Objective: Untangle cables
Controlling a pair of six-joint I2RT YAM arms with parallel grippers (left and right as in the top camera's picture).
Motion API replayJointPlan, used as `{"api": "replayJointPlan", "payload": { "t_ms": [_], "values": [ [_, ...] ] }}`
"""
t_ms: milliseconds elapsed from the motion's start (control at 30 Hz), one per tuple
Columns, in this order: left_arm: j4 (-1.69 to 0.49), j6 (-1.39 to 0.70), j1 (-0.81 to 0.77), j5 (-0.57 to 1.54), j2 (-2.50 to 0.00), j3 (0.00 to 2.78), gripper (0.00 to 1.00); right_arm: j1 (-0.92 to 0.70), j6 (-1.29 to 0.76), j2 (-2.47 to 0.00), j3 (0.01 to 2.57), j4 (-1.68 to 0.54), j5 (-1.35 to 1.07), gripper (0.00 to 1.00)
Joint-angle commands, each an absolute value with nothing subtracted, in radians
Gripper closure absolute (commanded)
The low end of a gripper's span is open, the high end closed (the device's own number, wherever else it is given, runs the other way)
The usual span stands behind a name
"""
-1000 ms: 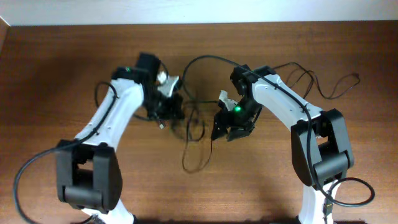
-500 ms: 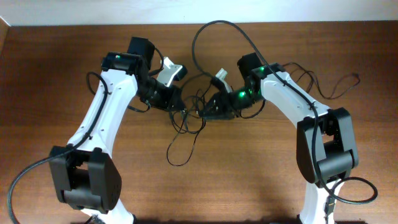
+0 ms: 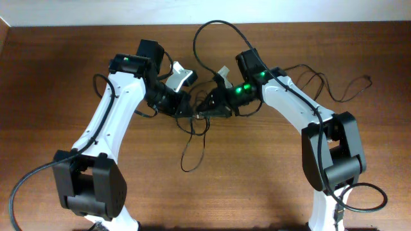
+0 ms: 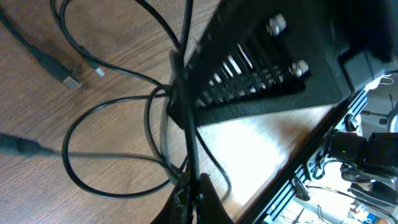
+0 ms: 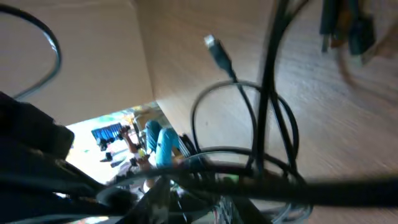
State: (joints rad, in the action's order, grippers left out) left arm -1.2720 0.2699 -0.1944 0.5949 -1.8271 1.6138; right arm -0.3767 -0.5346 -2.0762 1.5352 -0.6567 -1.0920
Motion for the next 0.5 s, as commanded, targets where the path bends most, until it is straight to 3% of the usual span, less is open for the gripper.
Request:
{"api": "replayJointPlan", "payload": {
  "t_ms": [0,133,333,400,433,467],
  "values": [
    [-1.278,0.282,-0.194,0.625,-1.819,1.618,1.0,-0.381,-0.648,-2.079,1.549,-0.627,-1.087,0.73],
    [-1.277,0.282,-0.194,0.641,-1.819,1.618,1.0,-0.398,-0.66,-2.078,1.549,-0.62,-1.056,0.73],
    [-1.277,0.282,-0.194,0.704,-1.819,1.618,1.0,-0.438,-0.742,-2.079,1.549,-0.604,-0.724,0.74],
    [-1.282,0.282,-0.194,0.703,-1.819,1.618,1.0,-0.437,-0.742,-2.079,1.549,-0.605,-0.648,0.84],
    [-1.285,0.282,-0.194,0.685,-1.819,1.617,1.0,-0.437,-0.742,-2.079,1.549,-0.615,-0.627,0.96],
    [-1.287,0.262,-0.194,0.616,-1.819,1.617,1.0,-0.437,-0.741,-2.078,1.549,-0.636,-0.634,0.96]
  ]
}}
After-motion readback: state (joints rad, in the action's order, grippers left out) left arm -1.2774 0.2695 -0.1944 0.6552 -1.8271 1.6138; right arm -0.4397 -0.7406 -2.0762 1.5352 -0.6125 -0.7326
